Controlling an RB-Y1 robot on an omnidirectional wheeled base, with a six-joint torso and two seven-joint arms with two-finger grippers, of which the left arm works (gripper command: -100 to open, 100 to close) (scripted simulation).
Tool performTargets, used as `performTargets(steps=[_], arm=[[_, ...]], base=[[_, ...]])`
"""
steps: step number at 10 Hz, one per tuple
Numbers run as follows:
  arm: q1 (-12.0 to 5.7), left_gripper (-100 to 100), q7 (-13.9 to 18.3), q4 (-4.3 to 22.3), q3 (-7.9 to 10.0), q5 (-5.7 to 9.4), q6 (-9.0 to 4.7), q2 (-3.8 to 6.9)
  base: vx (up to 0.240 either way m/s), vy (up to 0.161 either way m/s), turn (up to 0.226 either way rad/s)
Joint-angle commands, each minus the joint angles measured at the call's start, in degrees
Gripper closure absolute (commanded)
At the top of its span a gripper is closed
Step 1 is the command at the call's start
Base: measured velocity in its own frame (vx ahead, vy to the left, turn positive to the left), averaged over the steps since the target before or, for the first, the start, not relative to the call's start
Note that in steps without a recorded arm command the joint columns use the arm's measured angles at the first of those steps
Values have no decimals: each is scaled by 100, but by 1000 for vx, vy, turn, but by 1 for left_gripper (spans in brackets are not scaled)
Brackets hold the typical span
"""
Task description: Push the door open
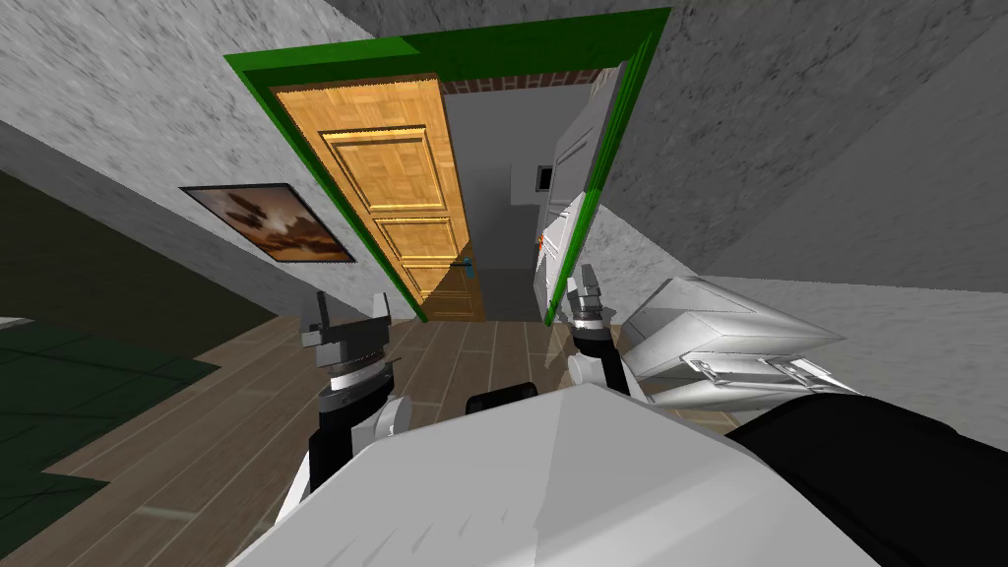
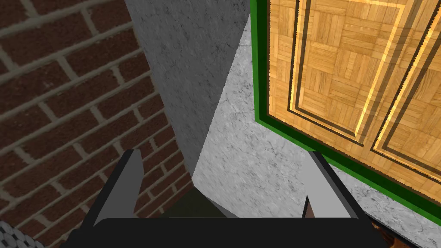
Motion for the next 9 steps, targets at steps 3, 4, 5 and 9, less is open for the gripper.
performTargets(steps=[3, 4, 5, 9], arm=[[-257, -100, -42, 417, -10, 5, 39, 30], [-337, -100, -56, 547, -13, 6, 51, 37], [-438, -100, -72, 712, -17, 8, 66, 46], [-906, -100, -150, 1407, -35, 17, 137, 76]], base=[[80, 25, -5], [61, 16, -2], [65, 30, -3], [90, 40, -7]])
